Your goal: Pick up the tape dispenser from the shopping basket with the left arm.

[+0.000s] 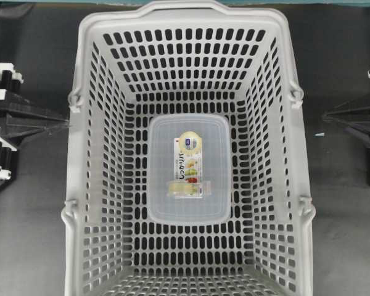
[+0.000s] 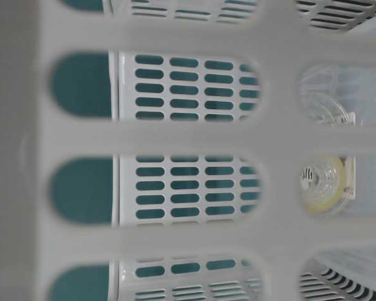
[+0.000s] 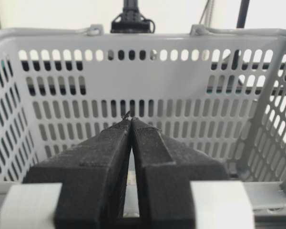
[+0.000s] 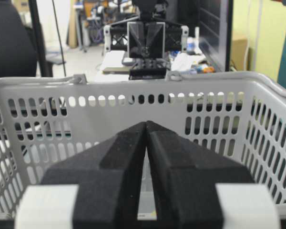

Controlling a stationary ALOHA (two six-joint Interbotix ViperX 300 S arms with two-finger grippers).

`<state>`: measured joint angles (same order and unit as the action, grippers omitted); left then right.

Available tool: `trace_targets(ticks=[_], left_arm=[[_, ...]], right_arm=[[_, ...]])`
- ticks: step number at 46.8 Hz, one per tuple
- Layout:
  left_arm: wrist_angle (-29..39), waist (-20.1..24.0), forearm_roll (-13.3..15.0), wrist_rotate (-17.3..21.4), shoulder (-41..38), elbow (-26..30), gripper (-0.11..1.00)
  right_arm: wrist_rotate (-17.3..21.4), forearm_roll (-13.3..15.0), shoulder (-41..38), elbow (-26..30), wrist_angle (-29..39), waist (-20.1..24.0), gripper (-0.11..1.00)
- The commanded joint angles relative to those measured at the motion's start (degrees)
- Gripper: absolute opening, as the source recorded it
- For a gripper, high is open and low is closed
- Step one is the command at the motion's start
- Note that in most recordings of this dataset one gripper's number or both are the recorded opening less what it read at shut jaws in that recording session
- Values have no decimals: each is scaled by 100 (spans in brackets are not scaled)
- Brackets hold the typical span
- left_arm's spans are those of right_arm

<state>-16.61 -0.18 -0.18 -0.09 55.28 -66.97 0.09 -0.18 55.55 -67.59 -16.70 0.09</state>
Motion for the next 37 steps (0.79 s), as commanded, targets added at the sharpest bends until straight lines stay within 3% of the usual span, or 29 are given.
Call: trace_targets(ticks=[1,5,15,29,37], left_arm=[[290,-44,-229,-149,-35,457,6],[826,-53,-229,-237,-105,879,0],[2540,-229,-229,-272,-817,2109,0],[3876,-606,-229,-211,-2505,3560,0],[4386,-668,-229,-272,-3243,4148,0]], right_arm=[[26,-26,-35,97,-35,-9,0],[53,-44,9,105,18,-9,0],[325,-53,18,105,176,0,0],[413,-44,44,158,853,9,1],[404,-44,114,167,949,9,30]])
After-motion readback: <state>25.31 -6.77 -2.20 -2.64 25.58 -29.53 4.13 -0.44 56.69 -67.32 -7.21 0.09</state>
